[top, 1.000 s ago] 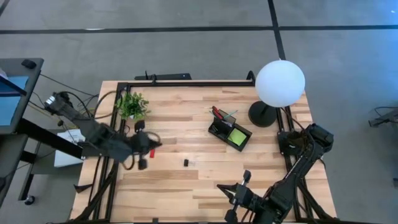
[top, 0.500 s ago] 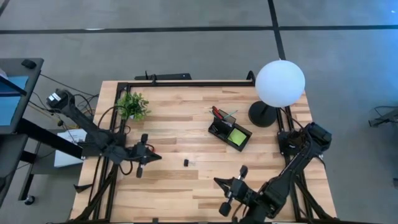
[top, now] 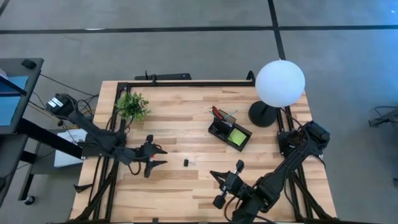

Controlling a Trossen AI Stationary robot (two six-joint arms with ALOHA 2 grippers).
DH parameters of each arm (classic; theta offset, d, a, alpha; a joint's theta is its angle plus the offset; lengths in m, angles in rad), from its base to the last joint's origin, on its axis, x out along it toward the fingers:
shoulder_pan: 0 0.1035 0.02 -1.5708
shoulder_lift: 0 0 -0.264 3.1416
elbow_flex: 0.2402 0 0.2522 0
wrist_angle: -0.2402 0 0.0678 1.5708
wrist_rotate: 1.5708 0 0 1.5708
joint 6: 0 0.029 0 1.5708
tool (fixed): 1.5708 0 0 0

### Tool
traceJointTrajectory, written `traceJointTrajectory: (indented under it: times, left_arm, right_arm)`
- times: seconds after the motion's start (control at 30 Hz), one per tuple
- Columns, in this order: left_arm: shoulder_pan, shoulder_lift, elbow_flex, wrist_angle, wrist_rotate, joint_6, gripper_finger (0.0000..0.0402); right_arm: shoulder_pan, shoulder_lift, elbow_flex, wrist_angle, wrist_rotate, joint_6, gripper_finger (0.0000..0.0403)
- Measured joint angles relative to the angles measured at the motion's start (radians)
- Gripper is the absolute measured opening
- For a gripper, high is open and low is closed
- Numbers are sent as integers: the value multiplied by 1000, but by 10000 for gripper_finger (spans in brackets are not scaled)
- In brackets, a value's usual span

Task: Pick and place office supplies into organizer
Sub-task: Put the black binder clip into the desk organizer

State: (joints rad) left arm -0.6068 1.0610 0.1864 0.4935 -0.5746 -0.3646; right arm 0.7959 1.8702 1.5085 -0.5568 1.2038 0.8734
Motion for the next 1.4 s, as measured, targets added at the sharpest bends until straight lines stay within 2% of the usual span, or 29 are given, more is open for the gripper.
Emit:
traceJointTrajectory:
  times: [0.13, 0.3, 0.43, 0.53, 0.83, 1.13, 1.4]
  left_arm:
    - [43, 131, 0, 124, 79, -12, 213]
    - [80, 298, 1, 382, 135, 139, 227]
    - [119, 406, 4, 527, 243, 191, 227]
    - [143, 491, 41, 530, 298, 173, 227]
    - [205, 681, 196, 517, 301, 280, 226]
    - [251, 692, 219, 384, 351, 204, 226]
    - [251, 692, 217, 296, 324, 183, 226]
  right_arm:
    - [-1, 0, 0, 0, -1, 0, 0]
    - [0, 0, 0, 4, -2, -2, 0]
    - [7, 0, 0, 4, -2, -2, 0]
    - [9, 0, 0, 8, -2, -14, 0]
    - [9, 0, 0, 15, -2, -18, 0]
    - [14, 0, 0, 15, -36, -17, 0]
    - [14, 0, 0, 16, -36, -17, 0]
